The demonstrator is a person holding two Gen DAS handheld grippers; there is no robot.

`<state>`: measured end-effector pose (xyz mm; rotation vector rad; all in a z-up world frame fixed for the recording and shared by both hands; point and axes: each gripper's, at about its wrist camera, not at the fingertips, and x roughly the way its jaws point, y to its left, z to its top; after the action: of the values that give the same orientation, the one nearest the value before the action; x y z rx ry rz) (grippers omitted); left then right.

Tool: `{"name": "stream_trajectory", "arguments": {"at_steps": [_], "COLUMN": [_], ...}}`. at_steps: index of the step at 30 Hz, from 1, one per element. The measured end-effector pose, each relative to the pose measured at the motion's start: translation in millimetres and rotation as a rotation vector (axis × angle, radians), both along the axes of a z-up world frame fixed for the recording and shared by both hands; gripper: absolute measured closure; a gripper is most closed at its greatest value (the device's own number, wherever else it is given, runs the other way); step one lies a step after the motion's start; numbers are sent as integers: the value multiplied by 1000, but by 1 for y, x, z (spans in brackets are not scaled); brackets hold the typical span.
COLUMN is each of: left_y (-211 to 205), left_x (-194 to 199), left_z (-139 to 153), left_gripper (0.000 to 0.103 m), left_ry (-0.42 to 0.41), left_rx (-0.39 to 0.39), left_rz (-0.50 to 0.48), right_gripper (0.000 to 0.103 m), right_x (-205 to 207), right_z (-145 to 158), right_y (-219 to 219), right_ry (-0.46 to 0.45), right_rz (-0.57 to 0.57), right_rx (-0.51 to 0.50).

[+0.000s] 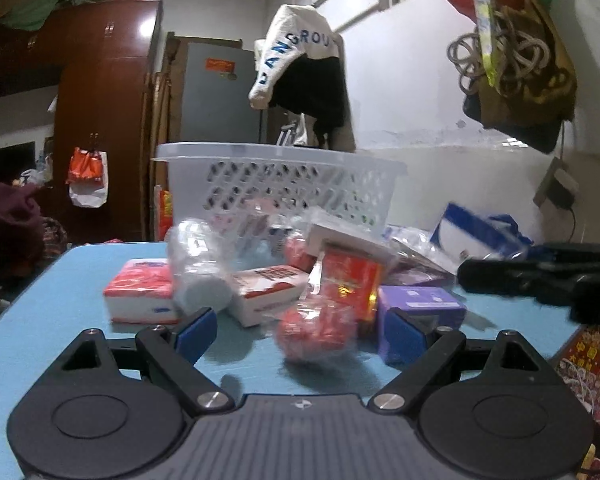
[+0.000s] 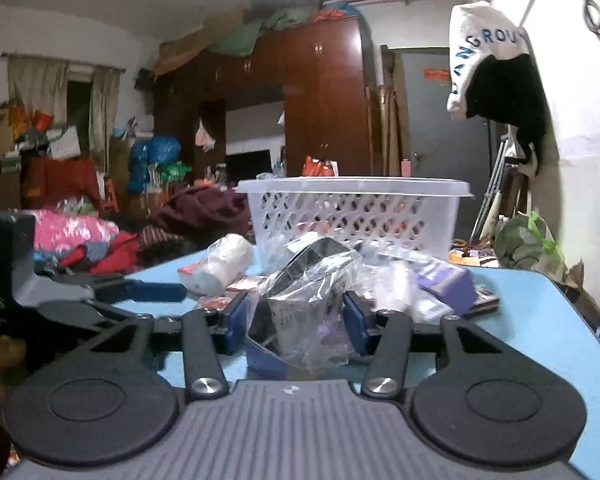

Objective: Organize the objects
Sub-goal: 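Grasp the clear bag with grey box in the right gripper while the left grasps the red bag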

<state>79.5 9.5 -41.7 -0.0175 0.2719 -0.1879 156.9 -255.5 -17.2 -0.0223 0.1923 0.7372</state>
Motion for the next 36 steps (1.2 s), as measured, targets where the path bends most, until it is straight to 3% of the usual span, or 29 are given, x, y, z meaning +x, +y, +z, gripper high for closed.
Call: {"name": "stream_trajectory", "arguments": {"at_steps": [2, 4, 6, 18, 36], "left_y": [-7, -11, -12, 8, 22], "left_x": [3, 5, 6, -19, -22], "left_z": [-2, -4, -7, -2, 0], "left_gripper": [12, 22, 53, 54, 54], "left_ry": [7, 12, 17, -70, -77], "left_rx": [15, 25, 36, 2, -30], "left_rz": [-1, 7, 17, 59, 68], "right_gripper": [50, 50, 50, 51, 51], "right_x": [3, 4, 6, 11, 14], "right_z": [0, -1, 0, -4, -5], "right_y": [-8, -14, -17, -23, -31], "right_ry": [5, 7, 11, -13, -21], "right_rz": [-14, -26, -34, -68, -55], "right_rx": [11, 17, 23, 12, 31]}}
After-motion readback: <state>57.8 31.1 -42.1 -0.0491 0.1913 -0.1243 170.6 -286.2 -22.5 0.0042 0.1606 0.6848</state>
